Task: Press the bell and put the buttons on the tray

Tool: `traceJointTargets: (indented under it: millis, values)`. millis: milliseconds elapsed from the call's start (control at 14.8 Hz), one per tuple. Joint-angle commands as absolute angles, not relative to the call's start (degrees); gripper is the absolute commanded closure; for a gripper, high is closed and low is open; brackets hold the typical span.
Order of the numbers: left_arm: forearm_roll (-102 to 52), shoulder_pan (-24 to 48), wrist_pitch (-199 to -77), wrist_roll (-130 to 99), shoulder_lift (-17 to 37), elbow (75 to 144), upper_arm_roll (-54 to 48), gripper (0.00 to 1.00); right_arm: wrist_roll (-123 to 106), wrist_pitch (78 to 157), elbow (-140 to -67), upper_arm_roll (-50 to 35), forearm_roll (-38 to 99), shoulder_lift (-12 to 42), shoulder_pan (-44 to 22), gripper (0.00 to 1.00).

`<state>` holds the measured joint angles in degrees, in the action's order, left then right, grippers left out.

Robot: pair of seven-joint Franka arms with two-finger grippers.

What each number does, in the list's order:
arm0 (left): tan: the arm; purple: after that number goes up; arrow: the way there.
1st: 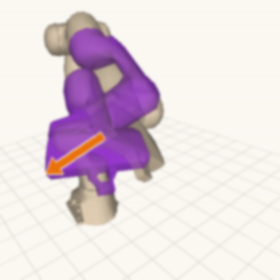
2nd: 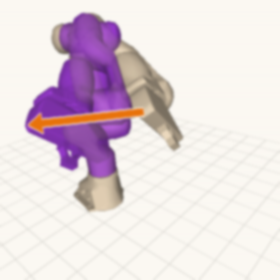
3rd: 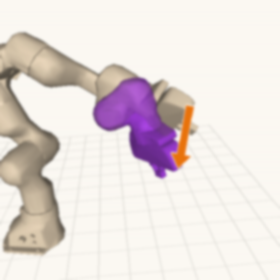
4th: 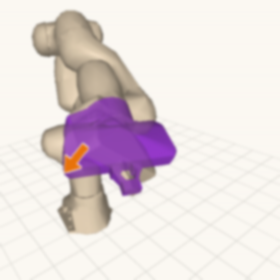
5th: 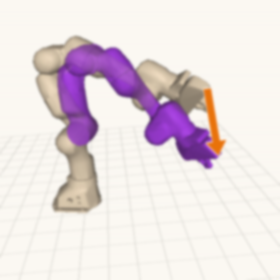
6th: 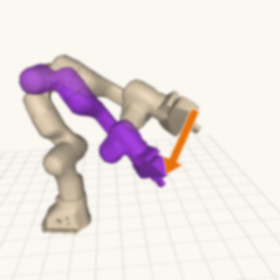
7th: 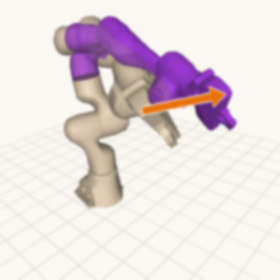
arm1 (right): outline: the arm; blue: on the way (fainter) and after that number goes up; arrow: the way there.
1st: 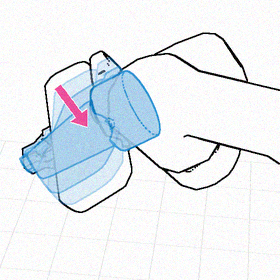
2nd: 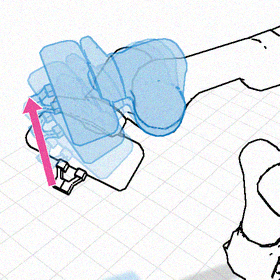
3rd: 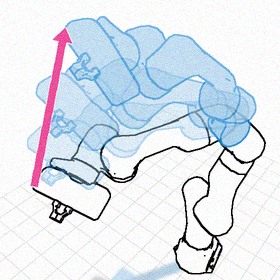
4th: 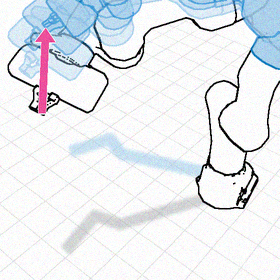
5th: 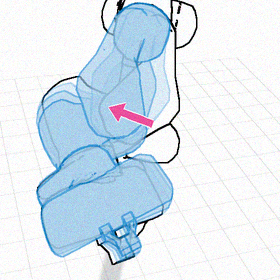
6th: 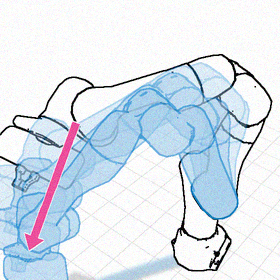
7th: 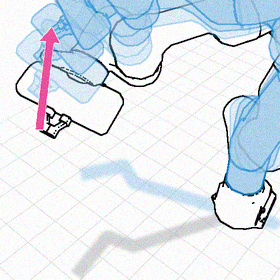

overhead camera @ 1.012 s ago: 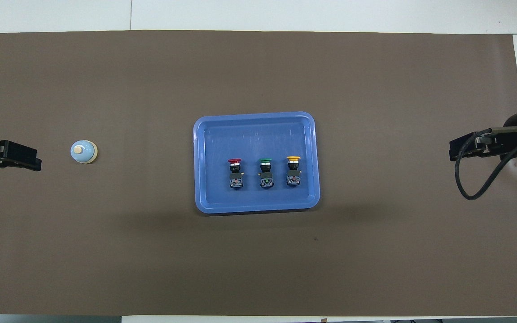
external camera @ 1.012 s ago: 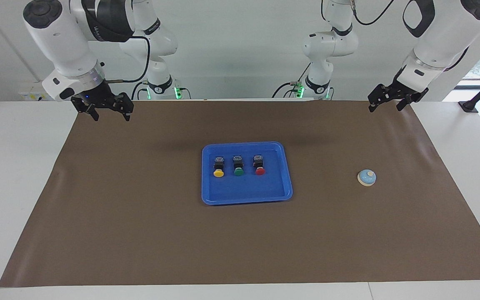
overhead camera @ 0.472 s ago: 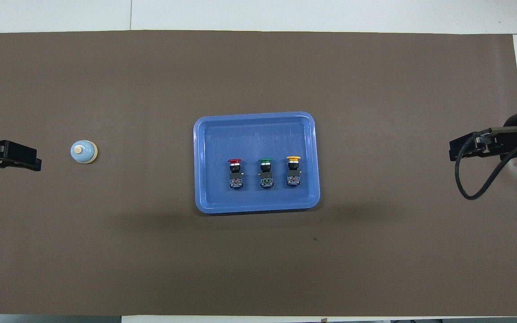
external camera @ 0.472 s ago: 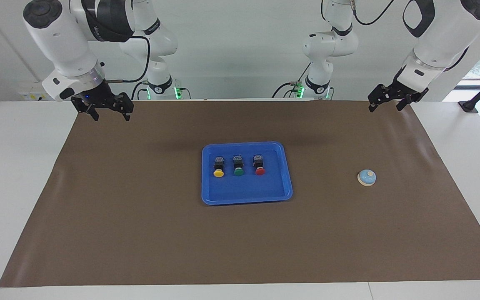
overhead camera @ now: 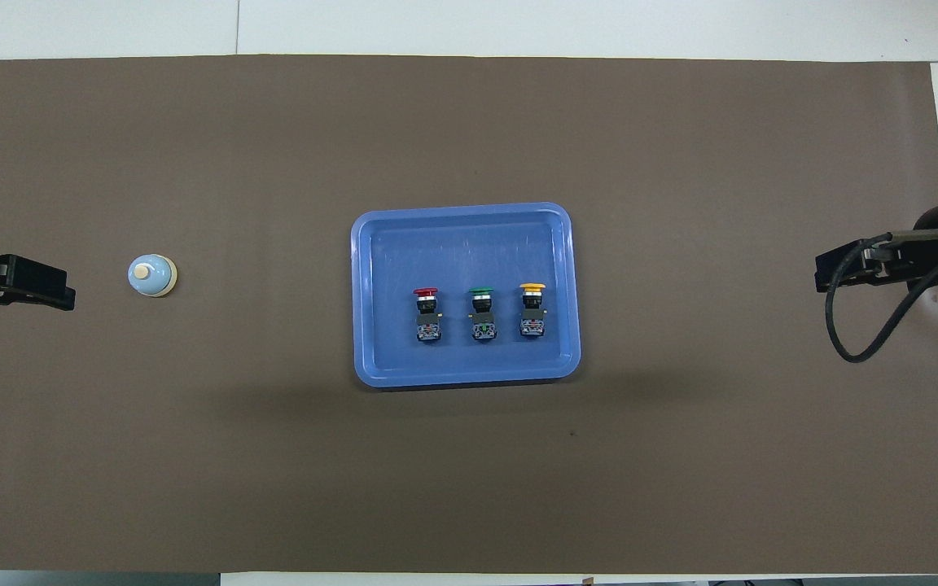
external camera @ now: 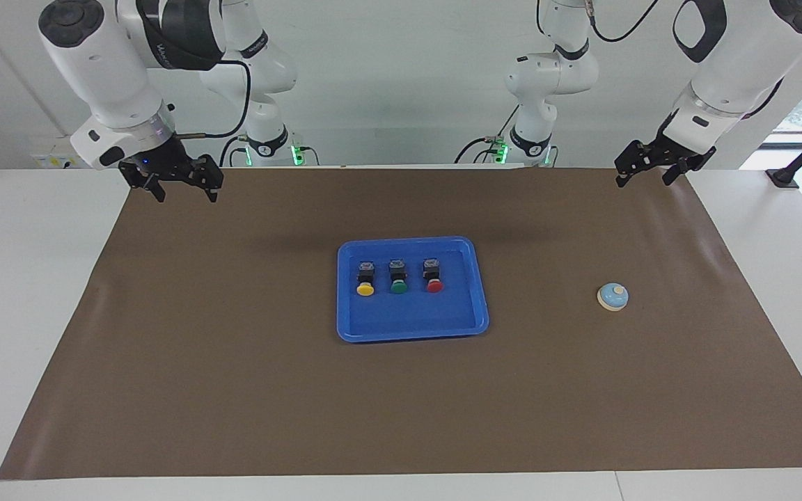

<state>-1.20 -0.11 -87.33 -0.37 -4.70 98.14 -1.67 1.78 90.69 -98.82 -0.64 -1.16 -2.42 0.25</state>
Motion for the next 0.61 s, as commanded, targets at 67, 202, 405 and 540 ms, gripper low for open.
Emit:
traceJointTargets:
  millis: [67,202,405,540]
  values:
    - [-0.70,0.00,-86.84,-0.62,-5.71,98.53,-1.58,0.00,2.20,90.53,-99.76,-1.23,-1.23,-3.52,0.97,0.00]
    - [-0.70,0.00,-86.84,-0.62,-5.71,98.53,-1.58,0.00,2.20,90.53,-99.76,-1.23,-1.23,-3.52,0.97,0.00]
    - [-0.79,0.09,-85.96,-1.66,-5.71,98.53,-1.67,0.00,2.20,90.53,-99.76,-1.23,-1.23,-3.52,0.97,0.00]
    - [-0.79,0.79,-87.88,-7.10,-6.06,99.66,-1.76,0.33,2.20,90.53,-99.76,-1.23,-1.23,-3.52,0.97,0.00]
